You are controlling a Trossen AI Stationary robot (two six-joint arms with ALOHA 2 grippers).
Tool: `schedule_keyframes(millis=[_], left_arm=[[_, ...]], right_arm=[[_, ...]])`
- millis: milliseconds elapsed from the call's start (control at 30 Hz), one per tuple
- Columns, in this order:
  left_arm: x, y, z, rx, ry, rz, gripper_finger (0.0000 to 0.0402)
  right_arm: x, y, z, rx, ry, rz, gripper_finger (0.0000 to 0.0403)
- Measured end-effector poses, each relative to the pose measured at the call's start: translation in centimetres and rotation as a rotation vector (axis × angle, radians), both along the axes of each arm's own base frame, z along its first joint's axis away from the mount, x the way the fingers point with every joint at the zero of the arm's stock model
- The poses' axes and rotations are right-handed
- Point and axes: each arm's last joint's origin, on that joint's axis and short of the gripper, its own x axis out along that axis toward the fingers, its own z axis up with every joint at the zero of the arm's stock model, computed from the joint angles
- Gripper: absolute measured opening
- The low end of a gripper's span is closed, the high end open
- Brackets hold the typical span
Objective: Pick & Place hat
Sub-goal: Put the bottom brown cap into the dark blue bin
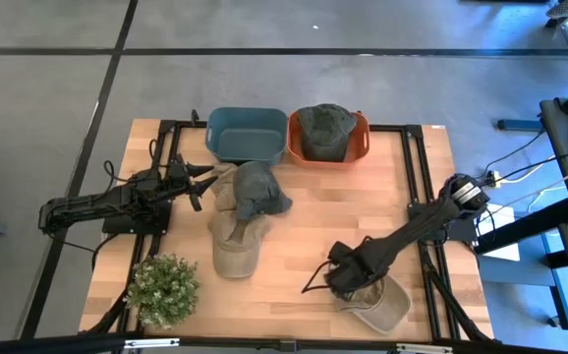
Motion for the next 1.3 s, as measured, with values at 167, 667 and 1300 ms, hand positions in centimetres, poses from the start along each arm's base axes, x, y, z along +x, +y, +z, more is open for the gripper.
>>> schedule_keyframes(millis=[167,667,1300], left_arm=[[0.0,0.0,0.0,0.000,0.000,0.000,0.0169],[0.0,0.0,0.0,-0.003,-0.002,-0.002,0.0169],[0.0,0.0,0.0,-0.023,-0.015,0.002,0.0169]], right_arm=[[0.6,0.5,-1.8,0.019,0.055,0.002,0.0173],[1.7,1.2,-6.1,-0.013,0.115,0.030,0.0173],[0.5,-0.5,-8.4,-0.235,-0.041,0.109,0.0013]])
